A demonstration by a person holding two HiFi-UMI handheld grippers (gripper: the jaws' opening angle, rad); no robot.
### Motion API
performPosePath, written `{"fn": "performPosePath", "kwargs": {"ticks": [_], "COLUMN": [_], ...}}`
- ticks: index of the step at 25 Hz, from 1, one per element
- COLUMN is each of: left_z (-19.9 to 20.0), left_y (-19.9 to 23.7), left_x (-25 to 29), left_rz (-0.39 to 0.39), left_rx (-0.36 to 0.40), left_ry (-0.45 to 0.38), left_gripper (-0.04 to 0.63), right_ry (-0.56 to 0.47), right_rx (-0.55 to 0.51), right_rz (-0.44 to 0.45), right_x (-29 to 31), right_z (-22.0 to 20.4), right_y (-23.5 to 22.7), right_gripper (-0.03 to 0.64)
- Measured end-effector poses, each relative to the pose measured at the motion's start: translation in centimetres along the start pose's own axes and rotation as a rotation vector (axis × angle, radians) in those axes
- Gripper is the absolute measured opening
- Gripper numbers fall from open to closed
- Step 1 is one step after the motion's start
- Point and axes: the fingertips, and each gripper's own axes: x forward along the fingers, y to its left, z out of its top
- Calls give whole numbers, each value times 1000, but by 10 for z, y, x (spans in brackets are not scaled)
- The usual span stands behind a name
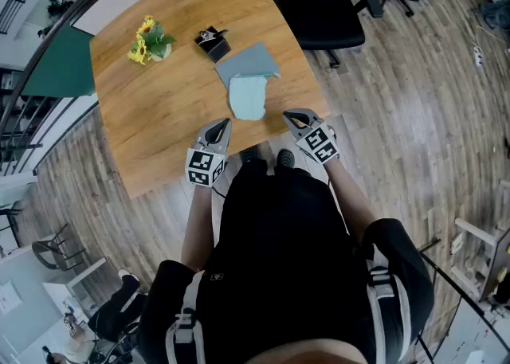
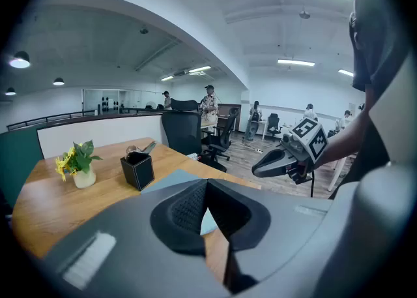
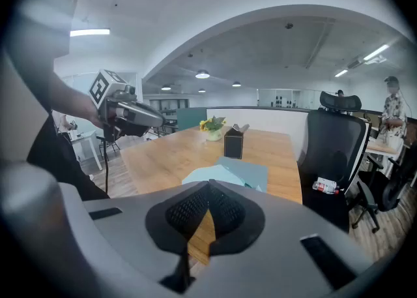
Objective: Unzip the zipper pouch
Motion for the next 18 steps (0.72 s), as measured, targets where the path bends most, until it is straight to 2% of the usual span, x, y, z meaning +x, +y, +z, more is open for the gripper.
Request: {"fn": "performPosePath", "kwargs": {"ticks": [12, 18], "left_z": [1, -5], "left_y": [19, 39], "left_x": [17, 33], "left_rz": [-116, -152], "left_rx": [-14, -49], "left_ry": [-11, -10], "left_gripper": [-2, 0], "right_ry": [31, 33], "right_rx": [0, 10], "right_rz": [-54, -120], "right_x": [8, 12], "right_z": [12, 18], "right_y": [-4, -9], "right_gripper": [3, 3]}}
